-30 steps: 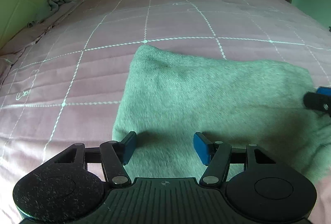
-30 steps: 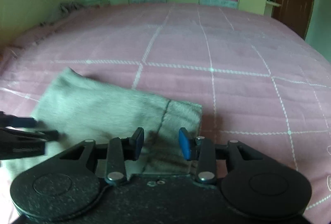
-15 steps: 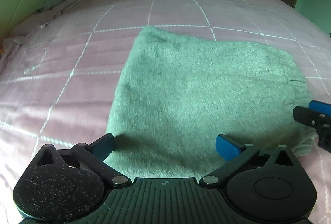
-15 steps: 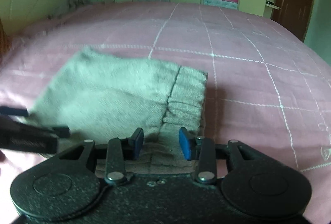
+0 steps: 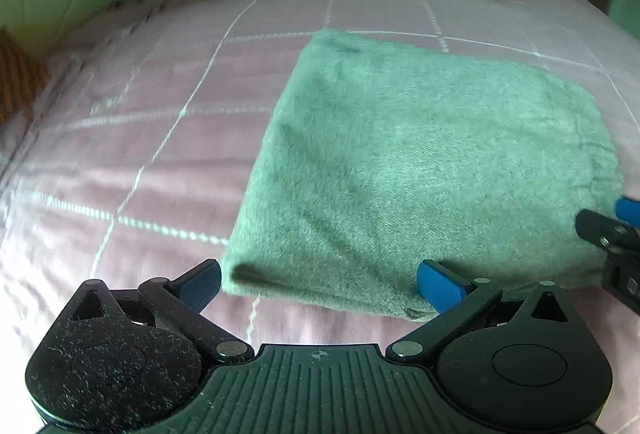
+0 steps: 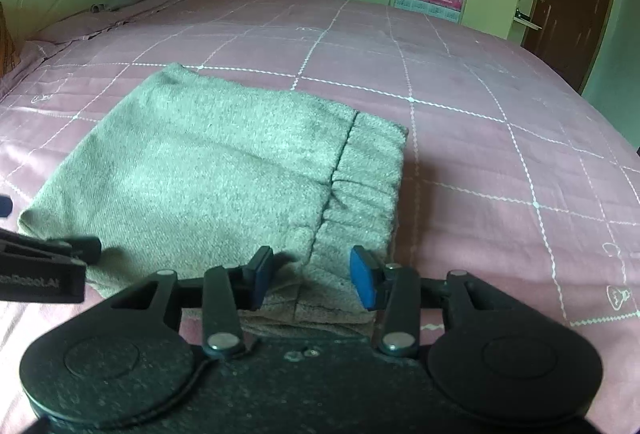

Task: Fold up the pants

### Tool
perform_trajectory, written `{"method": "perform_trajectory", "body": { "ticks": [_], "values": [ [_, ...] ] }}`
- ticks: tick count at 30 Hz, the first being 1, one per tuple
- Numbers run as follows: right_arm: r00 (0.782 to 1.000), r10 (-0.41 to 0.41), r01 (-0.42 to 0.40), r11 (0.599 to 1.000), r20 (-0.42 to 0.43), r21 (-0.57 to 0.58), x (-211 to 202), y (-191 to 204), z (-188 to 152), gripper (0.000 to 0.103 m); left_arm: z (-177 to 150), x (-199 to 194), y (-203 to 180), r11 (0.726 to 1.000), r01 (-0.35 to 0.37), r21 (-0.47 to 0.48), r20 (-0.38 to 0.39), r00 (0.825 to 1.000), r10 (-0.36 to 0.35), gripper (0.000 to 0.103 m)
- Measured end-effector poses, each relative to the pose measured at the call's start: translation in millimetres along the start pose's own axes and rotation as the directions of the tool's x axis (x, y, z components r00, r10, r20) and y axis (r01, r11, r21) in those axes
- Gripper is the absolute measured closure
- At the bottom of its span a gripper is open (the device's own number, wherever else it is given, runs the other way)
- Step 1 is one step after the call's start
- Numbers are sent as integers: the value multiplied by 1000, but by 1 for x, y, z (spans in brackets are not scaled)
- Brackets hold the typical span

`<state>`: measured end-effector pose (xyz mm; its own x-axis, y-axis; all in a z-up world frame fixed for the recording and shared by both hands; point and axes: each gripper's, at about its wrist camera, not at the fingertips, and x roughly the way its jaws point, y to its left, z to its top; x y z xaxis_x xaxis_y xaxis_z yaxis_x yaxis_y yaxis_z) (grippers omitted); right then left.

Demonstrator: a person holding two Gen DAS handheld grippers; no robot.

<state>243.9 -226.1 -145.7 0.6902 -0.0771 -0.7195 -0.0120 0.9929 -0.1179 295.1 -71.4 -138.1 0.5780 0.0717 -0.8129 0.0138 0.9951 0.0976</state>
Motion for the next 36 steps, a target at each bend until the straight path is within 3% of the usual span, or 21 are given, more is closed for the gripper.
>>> {"method": "perform_trajectory", "body": {
  "ticks": [7,11,14,17,27,29,34,36],
  "values": [
    [1000,-3,3,1000,4,29,-14,0,4,57,5,-16,-6,996,-28,86,9,1000,27,0],
    [1000,10,-11,997,8,74,-26,-4,8,39,4,-30,0,998,5,68,29,1000,-7,0],
    [999,41,-40,994,-6,99,-35,-7,7,42,4,-42,1,998,-25,65,37,999,22,0],
    [997,69,-71,990,24,121,-58,-10,2,35,-1,-64,2,994,-37,107,87,996,28,0],
    [973,229,-233,962,41,141,-136,-7,-25,17,-28,-156,26,997,12,79,177,984,-26,0],
    [965,257,-262,955,49,139,-153,-5,-29,4,-37,-173,31,997,24,69,186,982,-36,0],
    [950,293,-309,934,108,179,-197,-4,-37,0,-59,-210,40,996,72,49,190,979,-80,0],
    [963,250,-266,942,101,207,-210,-2,-39,0,-66,-222,44,996,79,38,188,978,-85,0]
  ]
}}
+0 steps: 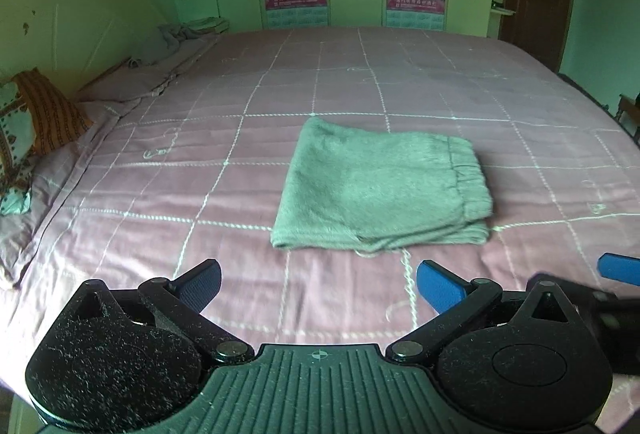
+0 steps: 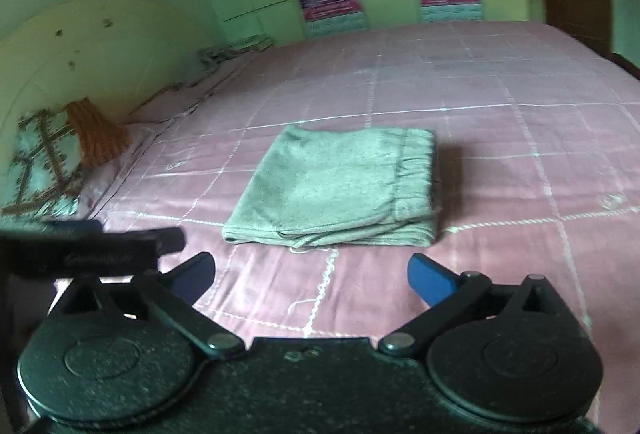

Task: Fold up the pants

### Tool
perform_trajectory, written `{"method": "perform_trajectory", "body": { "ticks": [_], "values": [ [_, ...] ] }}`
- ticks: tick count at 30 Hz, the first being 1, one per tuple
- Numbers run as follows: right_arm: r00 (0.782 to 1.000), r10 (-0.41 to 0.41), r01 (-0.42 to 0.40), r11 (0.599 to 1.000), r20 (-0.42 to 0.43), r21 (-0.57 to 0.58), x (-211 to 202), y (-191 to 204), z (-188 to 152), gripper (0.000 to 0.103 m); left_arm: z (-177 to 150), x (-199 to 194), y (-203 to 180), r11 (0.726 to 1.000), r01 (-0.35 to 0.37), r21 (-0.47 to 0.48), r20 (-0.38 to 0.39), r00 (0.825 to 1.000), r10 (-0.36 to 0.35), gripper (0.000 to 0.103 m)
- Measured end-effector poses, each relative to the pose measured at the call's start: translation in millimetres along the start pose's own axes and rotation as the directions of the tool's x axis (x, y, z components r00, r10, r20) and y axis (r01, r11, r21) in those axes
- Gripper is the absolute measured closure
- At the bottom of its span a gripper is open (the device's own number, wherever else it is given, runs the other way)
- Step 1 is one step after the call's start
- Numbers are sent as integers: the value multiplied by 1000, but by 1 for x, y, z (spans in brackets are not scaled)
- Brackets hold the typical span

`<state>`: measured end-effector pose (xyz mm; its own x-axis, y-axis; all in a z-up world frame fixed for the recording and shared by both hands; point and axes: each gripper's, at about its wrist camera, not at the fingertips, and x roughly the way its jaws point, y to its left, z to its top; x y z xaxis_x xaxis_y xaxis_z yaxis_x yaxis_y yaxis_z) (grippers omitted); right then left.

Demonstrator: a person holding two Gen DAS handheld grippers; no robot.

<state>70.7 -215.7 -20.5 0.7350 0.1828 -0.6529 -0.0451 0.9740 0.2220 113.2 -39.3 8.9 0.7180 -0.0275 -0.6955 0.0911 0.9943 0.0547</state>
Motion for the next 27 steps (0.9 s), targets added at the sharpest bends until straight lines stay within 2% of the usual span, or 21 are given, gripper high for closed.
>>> {"method": "perform_trajectory", "body": {
  "ticks": [2,6,10,17,23,25,27],
  "values": [
    [997,-81,81,997,4,13,-12,7,-1,0,-7,-15,2,1000,-3,-14,7,1000,3,0],
    [986,-122,131,989,110,-73,-44,19,-10,0,-20,-44,5,1000,-1,-32,26,1000,2,0],
    [963,-169,197,973,208,-119,-70,28,-21,0,-34,-71,3,1000,-28,-5,72,997,29,0],
    [954,-187,223,964,233,-142,-87,38,-41,0,-52,-100,4,999,-35,-30,87,995,37,0],
    [920,-237,291,946,311,-141,-106,43,-56,0,-60,-124,-5,999,-37,-38,114,993,41,0],
    [929,-221,279,945,298,-168,-108,43,-54,0,-61,-131,-10,999,-35,-40,120,992,40,0],
    [918,-239,300,940,316,-162,-112,42,-53,0,-61,-135,-14,998,-44,-34,123,991,48,0]
  ]
}}
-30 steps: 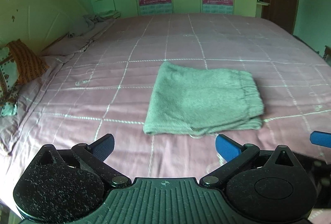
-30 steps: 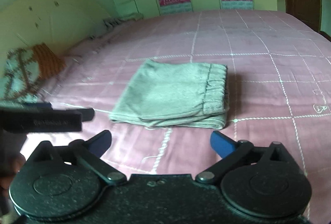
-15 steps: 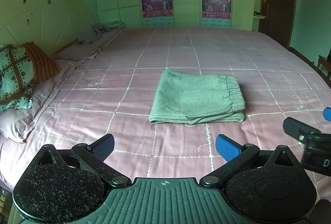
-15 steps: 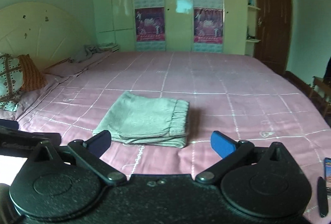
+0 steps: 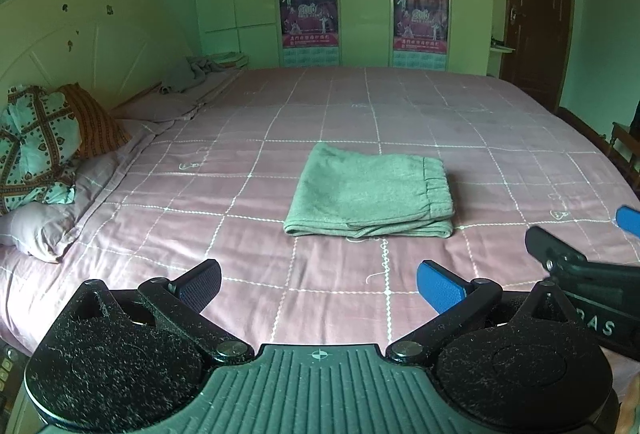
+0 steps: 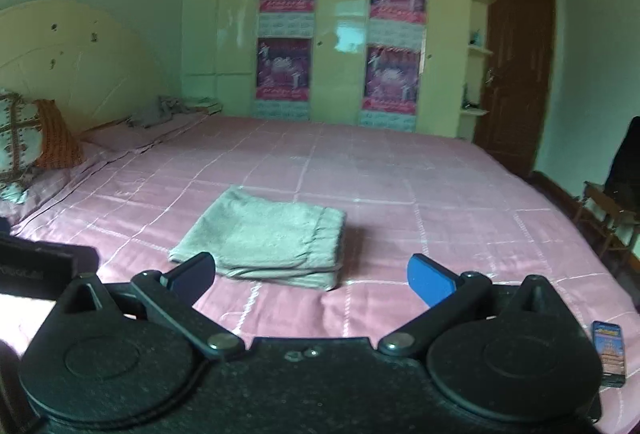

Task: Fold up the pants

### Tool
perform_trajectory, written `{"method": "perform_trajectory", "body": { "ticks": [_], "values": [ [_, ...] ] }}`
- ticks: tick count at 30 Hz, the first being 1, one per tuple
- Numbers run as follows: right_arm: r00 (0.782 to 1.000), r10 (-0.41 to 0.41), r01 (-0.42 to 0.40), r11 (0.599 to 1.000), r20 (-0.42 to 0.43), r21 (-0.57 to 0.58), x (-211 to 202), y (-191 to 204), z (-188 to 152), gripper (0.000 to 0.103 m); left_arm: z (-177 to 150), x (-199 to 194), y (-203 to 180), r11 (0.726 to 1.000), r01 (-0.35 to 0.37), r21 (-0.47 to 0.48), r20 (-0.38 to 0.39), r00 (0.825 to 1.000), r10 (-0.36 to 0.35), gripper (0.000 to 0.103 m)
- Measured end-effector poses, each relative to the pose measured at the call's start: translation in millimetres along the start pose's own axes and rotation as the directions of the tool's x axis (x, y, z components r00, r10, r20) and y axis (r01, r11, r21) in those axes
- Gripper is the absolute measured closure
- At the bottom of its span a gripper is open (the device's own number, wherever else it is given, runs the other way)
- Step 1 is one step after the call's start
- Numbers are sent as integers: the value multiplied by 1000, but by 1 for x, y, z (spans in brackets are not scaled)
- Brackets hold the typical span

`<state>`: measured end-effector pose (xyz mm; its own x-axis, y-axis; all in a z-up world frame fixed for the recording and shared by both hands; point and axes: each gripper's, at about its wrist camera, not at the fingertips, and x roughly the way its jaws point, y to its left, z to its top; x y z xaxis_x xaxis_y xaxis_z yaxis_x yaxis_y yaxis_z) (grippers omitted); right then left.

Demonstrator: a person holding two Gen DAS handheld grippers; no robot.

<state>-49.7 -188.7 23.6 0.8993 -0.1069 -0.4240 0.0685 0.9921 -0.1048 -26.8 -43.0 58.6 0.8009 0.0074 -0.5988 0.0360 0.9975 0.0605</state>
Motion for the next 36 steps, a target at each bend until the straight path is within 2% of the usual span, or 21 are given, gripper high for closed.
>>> {"method": "perform_trajectory", "body": {
  "ticks": [4,7,14,20,27,36],
  "values": [
    [1000,-7,7,1000,23,-11,-2,-8,4,0,3,-5,-10,1000,-16,11,0,1000,16,0],
    [999,-12,11,1000,31,22,-4,-18,4,0,4,-5,-17,1000,-5,9,-10,1000,5,0],
    [1000,-1,1,998,6,65,3,-27,-3,0,3,0,-31,999,11,32,-13,1000,-11,0],
    [997,-54,53,998,45,40,-4,-28,0,0,8,4,-33,999,35,25,-7,999,-35,0],
    [994,-96,94,994,57,48,-7,-30,3,0,7,8,-24,998,55,11,-11,998,-55,0],
    [995,-96,95,995,24,27,1,-17,-1,0,5,20,-7,999,34,-23,-25,999,-34,0]
  ]
}}
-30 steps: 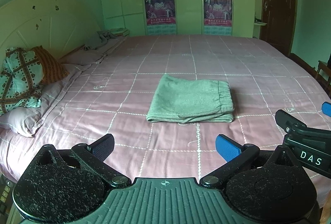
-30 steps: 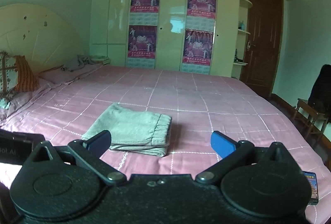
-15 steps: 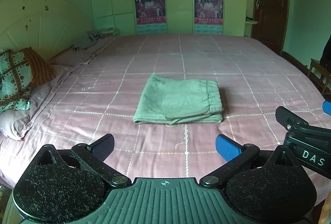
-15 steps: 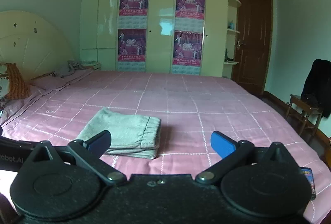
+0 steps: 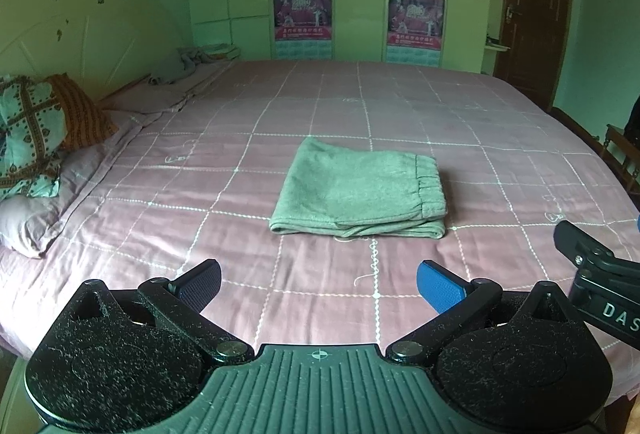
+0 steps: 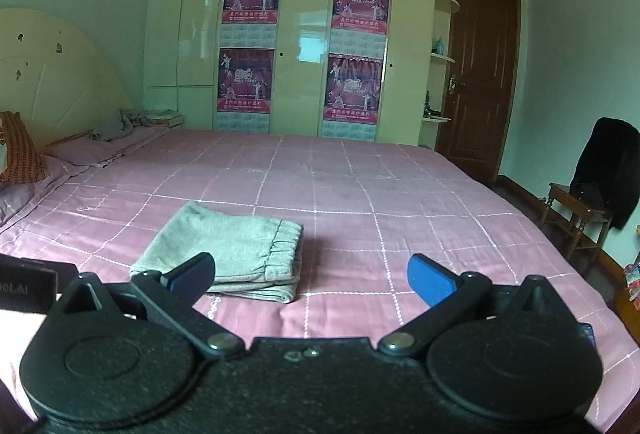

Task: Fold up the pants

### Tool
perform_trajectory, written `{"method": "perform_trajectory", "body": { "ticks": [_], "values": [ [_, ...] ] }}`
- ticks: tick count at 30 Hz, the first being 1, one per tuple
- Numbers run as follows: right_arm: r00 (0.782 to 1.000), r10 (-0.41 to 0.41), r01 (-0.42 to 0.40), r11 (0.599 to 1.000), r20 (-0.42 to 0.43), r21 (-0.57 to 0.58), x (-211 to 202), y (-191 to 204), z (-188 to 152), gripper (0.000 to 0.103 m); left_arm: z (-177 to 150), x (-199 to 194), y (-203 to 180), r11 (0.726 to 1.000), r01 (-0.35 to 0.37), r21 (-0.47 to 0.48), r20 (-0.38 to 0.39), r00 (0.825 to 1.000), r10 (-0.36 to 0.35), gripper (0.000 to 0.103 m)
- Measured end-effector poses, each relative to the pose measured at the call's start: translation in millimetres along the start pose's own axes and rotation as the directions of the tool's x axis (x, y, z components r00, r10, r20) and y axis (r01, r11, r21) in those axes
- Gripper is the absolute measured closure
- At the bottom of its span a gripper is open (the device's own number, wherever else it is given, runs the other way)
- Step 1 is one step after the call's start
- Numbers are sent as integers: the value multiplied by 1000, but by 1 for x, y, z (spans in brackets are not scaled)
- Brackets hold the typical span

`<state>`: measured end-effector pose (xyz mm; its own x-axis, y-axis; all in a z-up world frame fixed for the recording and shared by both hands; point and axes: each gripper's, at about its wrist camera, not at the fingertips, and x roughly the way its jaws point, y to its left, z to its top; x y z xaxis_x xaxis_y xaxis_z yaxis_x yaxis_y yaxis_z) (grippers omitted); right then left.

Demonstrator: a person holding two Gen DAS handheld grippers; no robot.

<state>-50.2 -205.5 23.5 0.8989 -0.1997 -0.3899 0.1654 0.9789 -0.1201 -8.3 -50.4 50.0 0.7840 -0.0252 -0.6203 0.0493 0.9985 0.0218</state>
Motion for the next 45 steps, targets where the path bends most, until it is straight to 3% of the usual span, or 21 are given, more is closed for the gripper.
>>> {"method": "perform_trajectory", "body": {
  "ticks": [45],
  "values": [
    [1000,22,-22,1000,-19,16,0,-5,-1,0,5,4,7,999,-47,-15,38,998,48,0]
  ]
}}
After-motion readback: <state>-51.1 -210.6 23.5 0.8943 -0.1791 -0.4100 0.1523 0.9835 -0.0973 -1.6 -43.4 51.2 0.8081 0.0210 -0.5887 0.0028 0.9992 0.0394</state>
